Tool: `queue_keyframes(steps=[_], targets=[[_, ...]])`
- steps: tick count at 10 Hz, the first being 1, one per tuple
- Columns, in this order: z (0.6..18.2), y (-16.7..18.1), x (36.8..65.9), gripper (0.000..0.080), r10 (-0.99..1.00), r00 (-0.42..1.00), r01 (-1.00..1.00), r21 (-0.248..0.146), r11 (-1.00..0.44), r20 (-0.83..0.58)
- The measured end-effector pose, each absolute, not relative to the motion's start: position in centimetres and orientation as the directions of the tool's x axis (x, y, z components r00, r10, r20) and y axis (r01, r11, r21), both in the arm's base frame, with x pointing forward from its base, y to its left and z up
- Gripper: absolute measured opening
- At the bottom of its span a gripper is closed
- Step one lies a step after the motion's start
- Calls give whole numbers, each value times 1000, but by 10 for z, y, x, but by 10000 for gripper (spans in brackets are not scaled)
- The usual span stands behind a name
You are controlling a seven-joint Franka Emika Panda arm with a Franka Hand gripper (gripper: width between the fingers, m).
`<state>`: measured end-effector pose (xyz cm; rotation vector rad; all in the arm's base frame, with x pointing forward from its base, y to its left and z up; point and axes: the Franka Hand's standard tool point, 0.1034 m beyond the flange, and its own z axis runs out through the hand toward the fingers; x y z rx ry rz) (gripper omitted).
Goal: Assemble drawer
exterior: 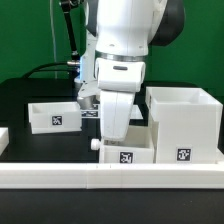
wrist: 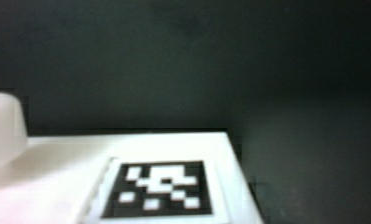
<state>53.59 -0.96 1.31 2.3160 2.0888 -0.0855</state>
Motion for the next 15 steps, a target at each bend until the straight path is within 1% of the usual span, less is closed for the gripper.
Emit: queue_keyframes(steps=[3,5,7,15], targets=[[11,-10,535,41,993,104,994,-24,-105,-56],[11,-4,534,41,994,94,995,-25,-95,-56],[10,-3,535,41,995,93,996,3,-93,-49],[9,0,534,42,996,77,997,1,-77,-56]])
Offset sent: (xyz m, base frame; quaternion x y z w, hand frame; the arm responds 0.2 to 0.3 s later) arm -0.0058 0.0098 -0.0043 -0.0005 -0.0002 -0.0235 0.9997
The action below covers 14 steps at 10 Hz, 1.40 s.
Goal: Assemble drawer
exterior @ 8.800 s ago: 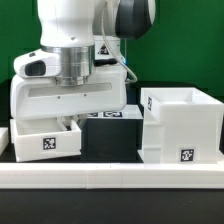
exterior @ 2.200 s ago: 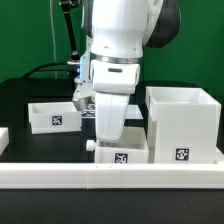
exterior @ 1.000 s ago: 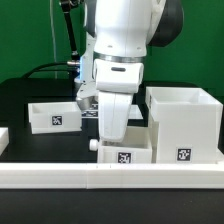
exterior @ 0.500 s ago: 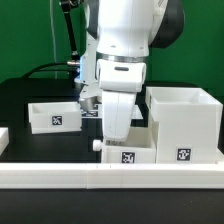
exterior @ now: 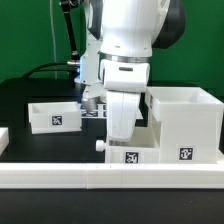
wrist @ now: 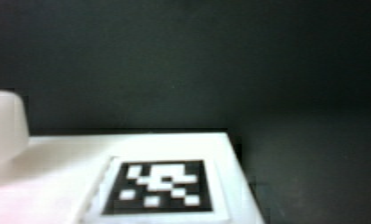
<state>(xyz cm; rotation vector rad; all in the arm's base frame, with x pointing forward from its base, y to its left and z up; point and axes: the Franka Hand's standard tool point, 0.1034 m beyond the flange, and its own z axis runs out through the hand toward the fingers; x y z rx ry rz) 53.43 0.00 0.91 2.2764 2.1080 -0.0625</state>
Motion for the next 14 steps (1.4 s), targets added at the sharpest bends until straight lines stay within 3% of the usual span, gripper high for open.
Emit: queue_keyframes(steps=[14], targets=[[9,-4,535,42,998,31,999,10,-30,-60]])
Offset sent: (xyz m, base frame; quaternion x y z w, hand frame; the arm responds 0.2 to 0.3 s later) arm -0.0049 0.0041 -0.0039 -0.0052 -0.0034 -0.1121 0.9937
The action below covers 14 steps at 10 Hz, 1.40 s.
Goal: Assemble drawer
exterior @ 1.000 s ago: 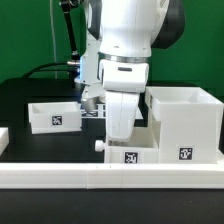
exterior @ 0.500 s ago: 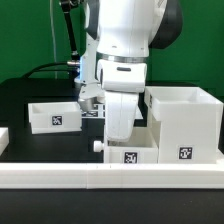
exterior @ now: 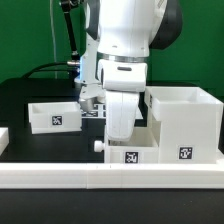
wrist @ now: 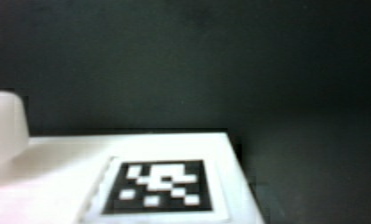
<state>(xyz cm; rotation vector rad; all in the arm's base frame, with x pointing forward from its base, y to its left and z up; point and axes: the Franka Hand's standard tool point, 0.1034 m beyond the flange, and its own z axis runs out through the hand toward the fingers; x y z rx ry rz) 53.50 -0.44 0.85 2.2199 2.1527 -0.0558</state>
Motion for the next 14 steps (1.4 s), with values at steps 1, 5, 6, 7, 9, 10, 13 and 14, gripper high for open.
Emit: queue_keyframes(steps=[1,5,6,7,9,10,13,14], targets=[[8,-4,535,42,998,24,1000,10,-24,-62],[9,-6,536,42,998,22,1000,16,-21,-65],[8,-5,536,42,998,25,999,38,-23,-60],[8,-6,536,42,998,13,999,35,-11,-61],[8,-7,536,42,998,-12,999,37,14,-69],[8,-8,536,42,998,-11,999,36,14,-70],[8,-8,536,42,998,-2,999,37,5,-70],[8,-8,536,42,998,-2,999,37,5,-70]])
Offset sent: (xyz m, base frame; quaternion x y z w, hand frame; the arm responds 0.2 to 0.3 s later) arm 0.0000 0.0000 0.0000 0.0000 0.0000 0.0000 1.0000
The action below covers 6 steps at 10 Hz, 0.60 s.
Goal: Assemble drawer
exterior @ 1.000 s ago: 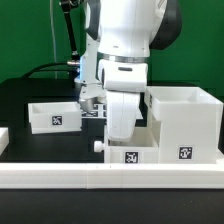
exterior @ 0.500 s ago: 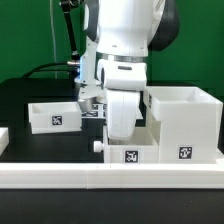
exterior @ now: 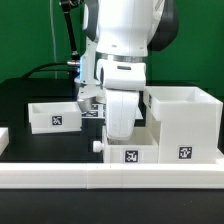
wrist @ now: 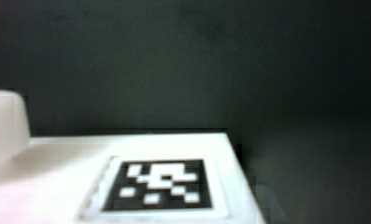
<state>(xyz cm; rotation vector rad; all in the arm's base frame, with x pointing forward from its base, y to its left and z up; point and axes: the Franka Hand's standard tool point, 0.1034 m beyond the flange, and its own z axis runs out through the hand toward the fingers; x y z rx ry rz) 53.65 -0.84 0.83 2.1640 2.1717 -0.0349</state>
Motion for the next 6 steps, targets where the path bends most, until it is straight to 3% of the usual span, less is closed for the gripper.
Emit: queue_keyframes(steps=[6], targets=[[8,-5,536,42,997,28,999,37,-25,-69]])
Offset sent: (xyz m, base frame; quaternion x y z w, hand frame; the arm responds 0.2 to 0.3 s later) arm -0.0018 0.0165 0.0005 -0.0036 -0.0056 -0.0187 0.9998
